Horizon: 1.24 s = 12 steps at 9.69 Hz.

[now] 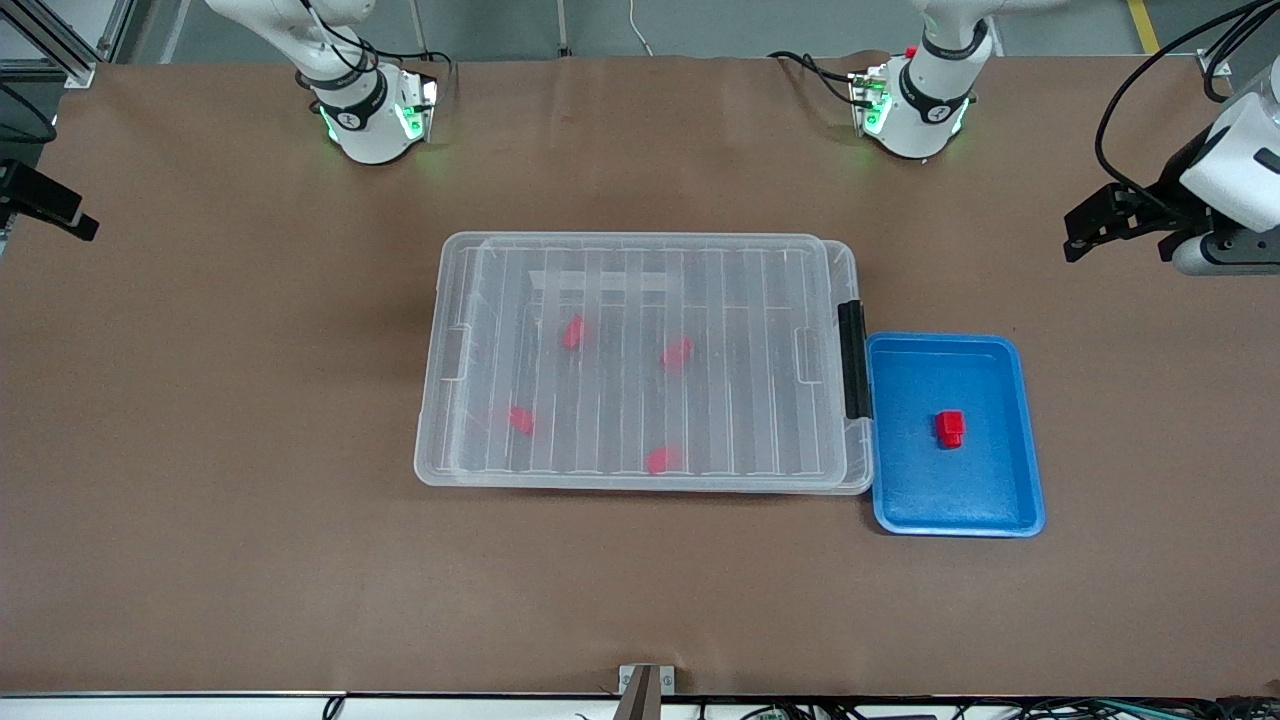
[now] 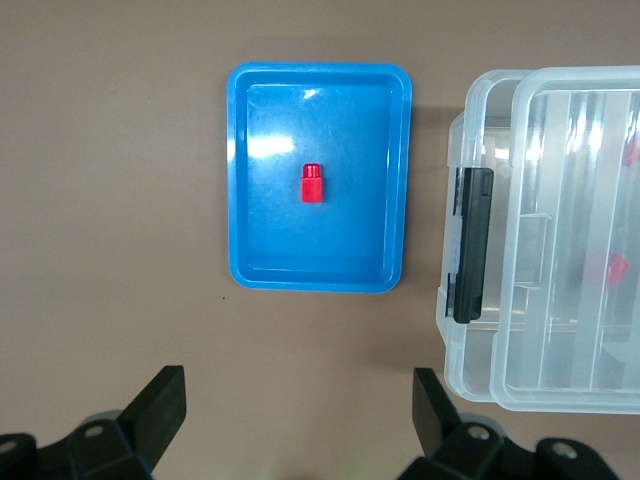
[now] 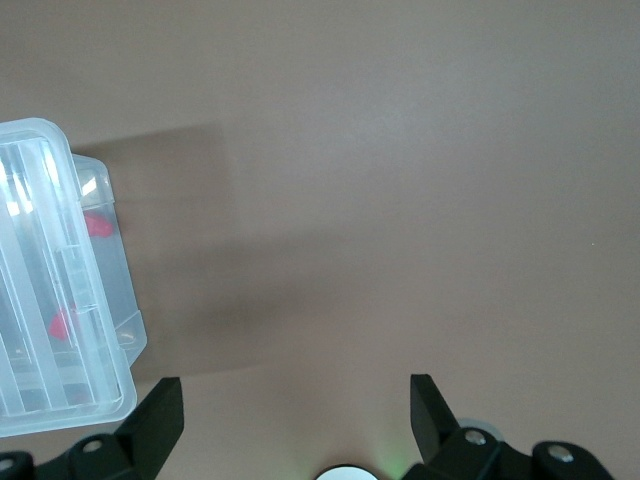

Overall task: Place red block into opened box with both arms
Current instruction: 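Reach the right gripper to the lid edge while the left gripper reaches the block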

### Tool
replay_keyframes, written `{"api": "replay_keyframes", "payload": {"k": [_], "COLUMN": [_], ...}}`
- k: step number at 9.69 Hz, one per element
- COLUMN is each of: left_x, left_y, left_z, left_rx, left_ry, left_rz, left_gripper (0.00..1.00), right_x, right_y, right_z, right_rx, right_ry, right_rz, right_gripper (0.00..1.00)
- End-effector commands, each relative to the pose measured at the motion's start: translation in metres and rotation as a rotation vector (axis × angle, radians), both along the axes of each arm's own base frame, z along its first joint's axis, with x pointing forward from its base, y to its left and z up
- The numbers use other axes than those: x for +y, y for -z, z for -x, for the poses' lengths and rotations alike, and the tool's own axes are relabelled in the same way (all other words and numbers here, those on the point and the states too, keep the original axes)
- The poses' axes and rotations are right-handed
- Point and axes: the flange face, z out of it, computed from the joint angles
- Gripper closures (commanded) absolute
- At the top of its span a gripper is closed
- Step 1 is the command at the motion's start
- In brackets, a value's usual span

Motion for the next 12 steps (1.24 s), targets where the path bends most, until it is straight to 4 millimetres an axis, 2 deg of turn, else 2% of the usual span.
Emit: {"api": "replay_keyframes", "payload": {"k": [1,3,4,5,7,8,9,10,11,12], "left_x": [-0.003,0.001,-0.001,0.006,0.029,0.036,0.047,0.05,0.049,0.049], "left_y": [0.014,0.017,0.011,0.034,0.056,0.084,0.109,0.149,0.192,0.241], "left_z": [-0.002,-0.006,-0.008,-0.021,-0.032,-0.049,-0.065,-0.084,-0.097,-0.101], "left_rx": [0.028,0.033,0.017,0.059,0.093,0.106,0.086,0.065,0.048,0.01], "left_ry": [0.02,0.014,0.015,0.003,-0.037,-0.056,-0.079,-0.085,-0.088,-0.114], "left_rz": [0.01,0.006,-0.002,0.001,0.004,0.011,0.019,0.028,0.037,0.046], "left_gripper": [0.0,0.0,0.0,0.0,0.0,0.0,0.0,0.0,0.0,0.0], "right_x": [-0.004,-0.003,-0.002,0.008,0.045,0.079,0.103,0.133,0.154,0.174], "right_y": [-0.003,-0.003,-0.003,0.004,0.023,0.038,0.056,0.069,0.089,0.116], "right_z": [0.0,0.0,0.0,-0.005,-0.023,-0.034,-0.041,-0.043,-0.045,-0.046], "right_rx": [0.002,0.004,0.003,0.015,0.023,0.031,0.055,0.063,0.084,0.077], "right_ry": [-0.005,-0.007,-0.009,-0.028,-0.083,-0.139,-0.17,-0.175,-0.168,-0.162], "right_rz": [0.012,0.01,0.006,-0.005,-0.047,-0.051,-0.053,-0.049,-0.045,-0.041], "right_gripper": [0.0,0.0,0.0,0.0,0.0,0.0,0.0,0.0,0.0,0.0]}}
